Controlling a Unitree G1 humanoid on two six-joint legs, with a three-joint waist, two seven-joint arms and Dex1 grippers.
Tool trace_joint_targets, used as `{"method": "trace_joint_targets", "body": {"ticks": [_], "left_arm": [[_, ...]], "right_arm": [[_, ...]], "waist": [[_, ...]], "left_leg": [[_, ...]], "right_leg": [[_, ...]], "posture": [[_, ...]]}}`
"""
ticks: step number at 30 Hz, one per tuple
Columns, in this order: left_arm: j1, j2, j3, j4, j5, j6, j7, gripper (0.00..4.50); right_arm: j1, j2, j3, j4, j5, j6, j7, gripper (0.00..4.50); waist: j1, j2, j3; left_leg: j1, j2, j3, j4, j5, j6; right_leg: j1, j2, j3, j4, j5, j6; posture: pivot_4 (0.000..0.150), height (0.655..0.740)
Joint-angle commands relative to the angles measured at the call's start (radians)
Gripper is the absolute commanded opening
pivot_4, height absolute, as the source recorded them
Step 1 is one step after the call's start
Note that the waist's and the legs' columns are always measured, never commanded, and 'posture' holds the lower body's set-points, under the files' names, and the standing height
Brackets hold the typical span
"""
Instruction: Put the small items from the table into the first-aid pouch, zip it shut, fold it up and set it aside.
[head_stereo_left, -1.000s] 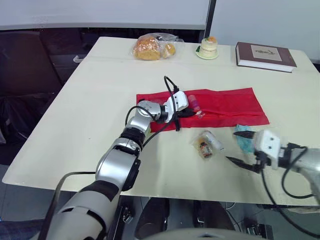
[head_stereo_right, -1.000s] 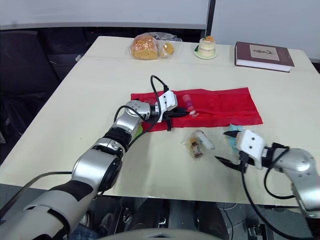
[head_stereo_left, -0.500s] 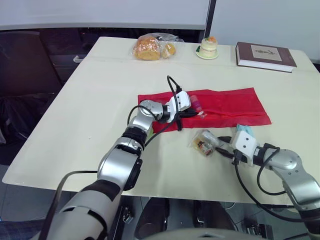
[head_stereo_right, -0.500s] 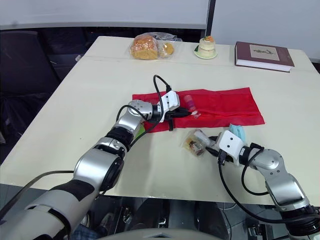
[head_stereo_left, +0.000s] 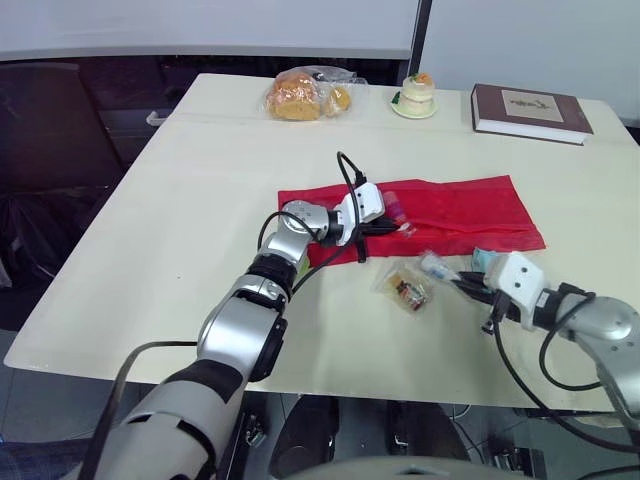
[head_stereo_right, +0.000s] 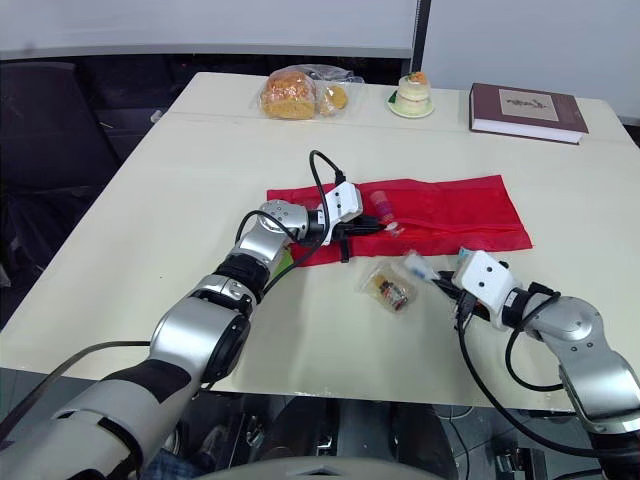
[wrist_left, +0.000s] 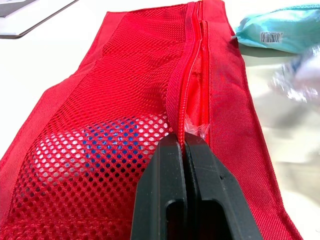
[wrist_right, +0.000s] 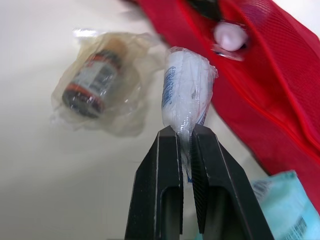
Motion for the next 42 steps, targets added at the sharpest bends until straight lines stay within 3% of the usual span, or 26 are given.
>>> {"method": "trace_joint_targets", "body": {"ticks": [1, 7, 12, 16, 25, 33, 42], "left_arm": [[-0.027, -0.02, 0.009, -0.016, -0.017, -0.02, -0.004, 0.0], [-0.024, -0.037, 0.015, -0.03, -0.026, -0.014, -0.009, 0.0], [-0.01, -0.047, 0.012, -0.052, -0.031, -0.008, -0.017, 0.0], [0.003, -0.052, 0.005, -0.063, -0.029, -0.01, -0.02, 0.0], [-0.014, -0.076, -0.007, -0.045, -0.015, -0.02, -0.009, 0.0], [-0.007, -0.07, -0.006, -0.043, -0.014, -0.025, -0.012, 0.0], [0.006, -0.081, -0.01, -0.05, -0.017, -0.026, -0.029, 0.0]], "right_arm": [[-0.095, 0.018, -0.01, -0.075, 0.03, 0.216, -0.088, 0.09], [-0.225, 0.092, 0.109, -0.015, -0.02, 0.376, -0.208, 0.09], [-0.274, 0.214, 0.109, 0.029, -0.061, 0.437, -0.351, 0.09], [-0.319, 0.281, 0.128, 0.089, -0.094, 0.406, -0.42, 0.09], [-0.422, 0.364, 0.241, 0.219, -0.121, 0.268, -0.4, 0.09], [-0.399, 0.371, 0.199, 0.211, -0.132, 0.293, -0.438, 0.09], [-0.469, 0.59, 0.134, 0.349, -0.104, 0.239, -0.559, 0.09]], "waist": [[0.0, 0.0, 0.0], [-0.001, 0.0, 0.0], [0.0, 0.0, 0.0], [0.0, 0.0, 0.0], [-0.001, 0.001, 0.0], [-0.002, 0.001, 0.0], [-0.005, 0.001, 0.0]], "left_leg": [[0.0, 0.0, 0.0, 0.0, 0.0, 0.0], [-0.001, 0.0, -0.001, 0.0, 0.0, 0.0], [-0.001, 0.0, 0.0, 0.0, 0.0, 0.0], [-0.001, 0.0, -0.001, 0.0, 0.0, 0.0], [-0.001, 0.0, -0.001, 0.0, 0.0, 0.0], [-0.001, 0.0, -0.001, 0.0, 0.0, 0.0], [-0.001, 0.0, 0.0, 0.0, 0.0, 0.0]], "right_leg": [[0.0, 0.0, 0.0, 0.0, 0.0, 0.0], [0.0, 0.0, -0.001, 0.0, 0.0, 0.0], [0.0, 0.0, 0.0, 0.0, 0.0, 0.0], [0.0, 0.0, -0.001, 0.0, 0.0, 0.0], [-0.001, 0.0, -0.001, 0.0, 0.0, 0.0], [-0.001, 0.0, -0.001, 0.0, 0.0, 0.0], [-0.001, 0.0, -0.001, 0.001, 0.0, 0.0]], "posture": [[0.15, 0.7289], [0.15, 0.7289], [0.15, 0.7289], [0.15, 0.7289], [0.15, 0.7289], [0.15, 0.7289], [0.15, 0.7289]]}}
